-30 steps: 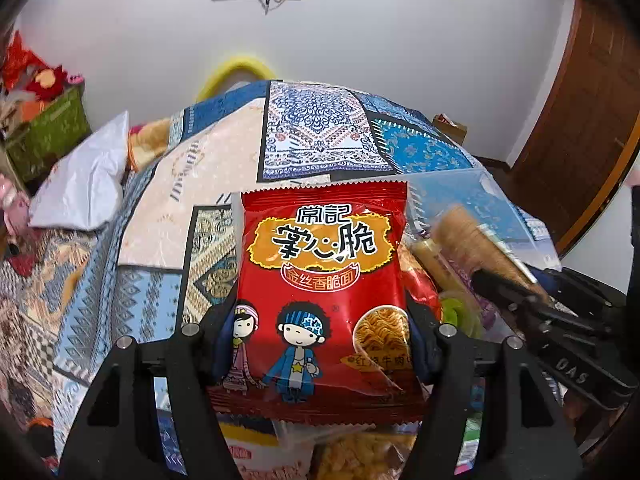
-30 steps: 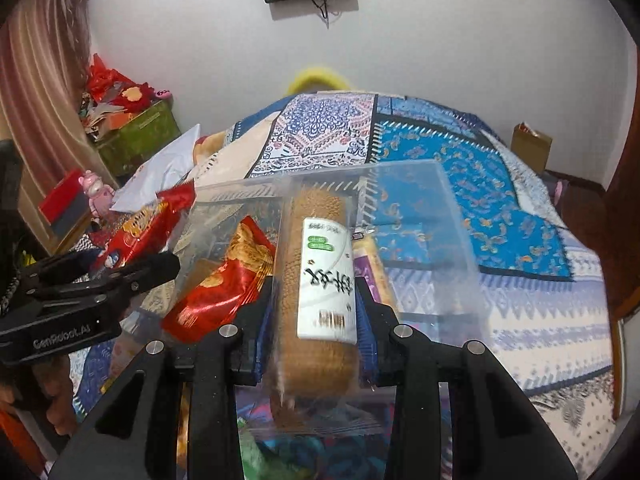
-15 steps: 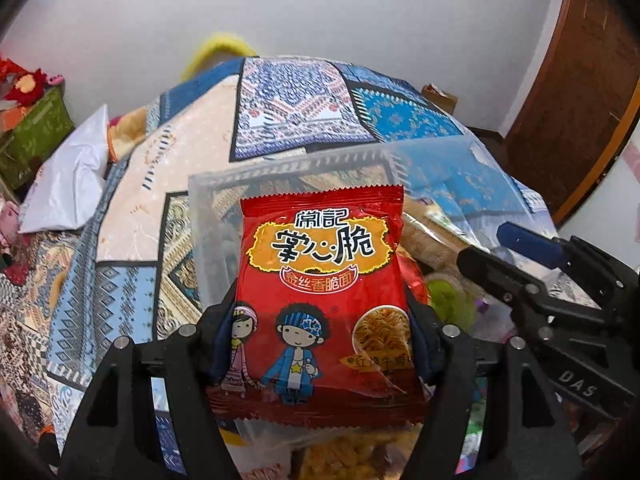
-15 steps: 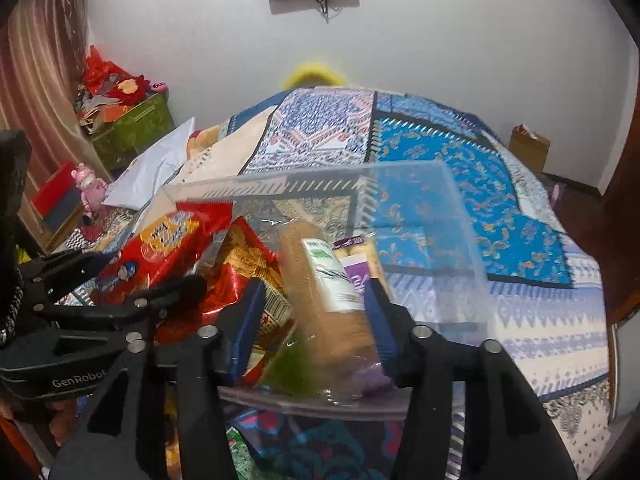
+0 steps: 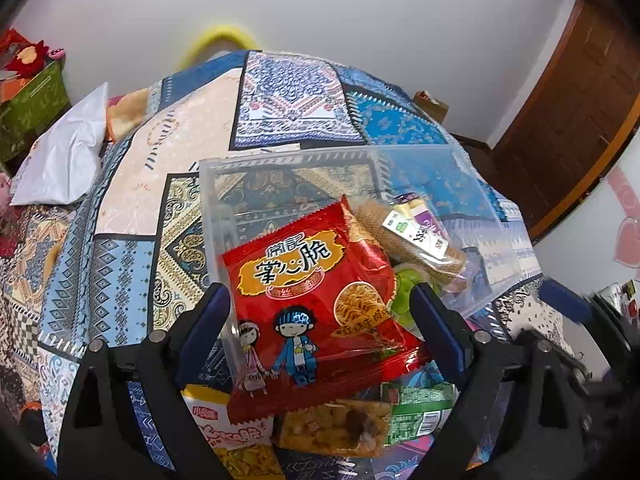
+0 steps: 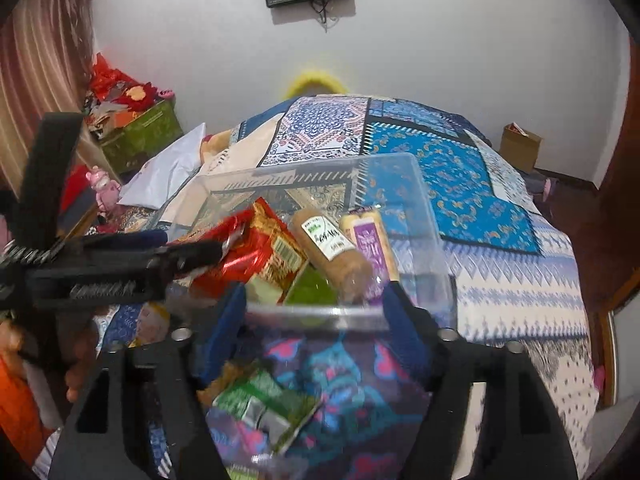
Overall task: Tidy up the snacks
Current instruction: 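Carry both snacks over the clear box and release them inside with both tools, then grasp the clear bag of brown snacks with the left tool while the right grasps the orange snack bag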
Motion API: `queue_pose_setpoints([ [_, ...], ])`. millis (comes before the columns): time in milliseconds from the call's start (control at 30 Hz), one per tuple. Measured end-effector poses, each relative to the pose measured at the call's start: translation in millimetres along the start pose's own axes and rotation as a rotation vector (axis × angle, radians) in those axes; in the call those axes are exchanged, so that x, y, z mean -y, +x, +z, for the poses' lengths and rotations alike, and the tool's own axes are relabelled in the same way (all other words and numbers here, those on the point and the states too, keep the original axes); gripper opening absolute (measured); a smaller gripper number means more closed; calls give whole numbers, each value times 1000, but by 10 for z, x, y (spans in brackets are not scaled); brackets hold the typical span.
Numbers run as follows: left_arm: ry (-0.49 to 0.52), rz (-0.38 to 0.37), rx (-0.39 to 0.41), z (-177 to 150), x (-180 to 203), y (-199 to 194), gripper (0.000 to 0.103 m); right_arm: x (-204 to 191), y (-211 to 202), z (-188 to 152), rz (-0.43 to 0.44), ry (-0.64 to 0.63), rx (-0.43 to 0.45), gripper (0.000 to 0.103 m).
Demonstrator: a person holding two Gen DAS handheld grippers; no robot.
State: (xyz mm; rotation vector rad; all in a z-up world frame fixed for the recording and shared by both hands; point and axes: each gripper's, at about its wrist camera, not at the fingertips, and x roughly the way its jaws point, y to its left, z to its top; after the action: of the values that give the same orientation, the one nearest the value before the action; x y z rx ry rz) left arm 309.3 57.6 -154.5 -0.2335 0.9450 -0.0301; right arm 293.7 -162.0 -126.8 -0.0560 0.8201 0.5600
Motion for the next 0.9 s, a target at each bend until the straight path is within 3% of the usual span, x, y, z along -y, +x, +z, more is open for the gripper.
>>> queue_pose_setpoints([
  [100,-21,-2,-9,-50,-23,-63,92,-13,-146,-104,-2,-14,-2,69],
  [300,74,100,28,-294,61,-389,92,-56,-412,-345,-19,-36,-5,69],
  [500,159,163,43,-648,48,-768,92,-56,-519,-646,29,18,-38,69],
  [700,149,176,40,-1014,-158,-1089,92,-108,-532,-954,52,42,-85,69],
  [900,96,211,-37,-1454,-472,-1135,92,-215,-519,-1145,74,37,-113,69],
])
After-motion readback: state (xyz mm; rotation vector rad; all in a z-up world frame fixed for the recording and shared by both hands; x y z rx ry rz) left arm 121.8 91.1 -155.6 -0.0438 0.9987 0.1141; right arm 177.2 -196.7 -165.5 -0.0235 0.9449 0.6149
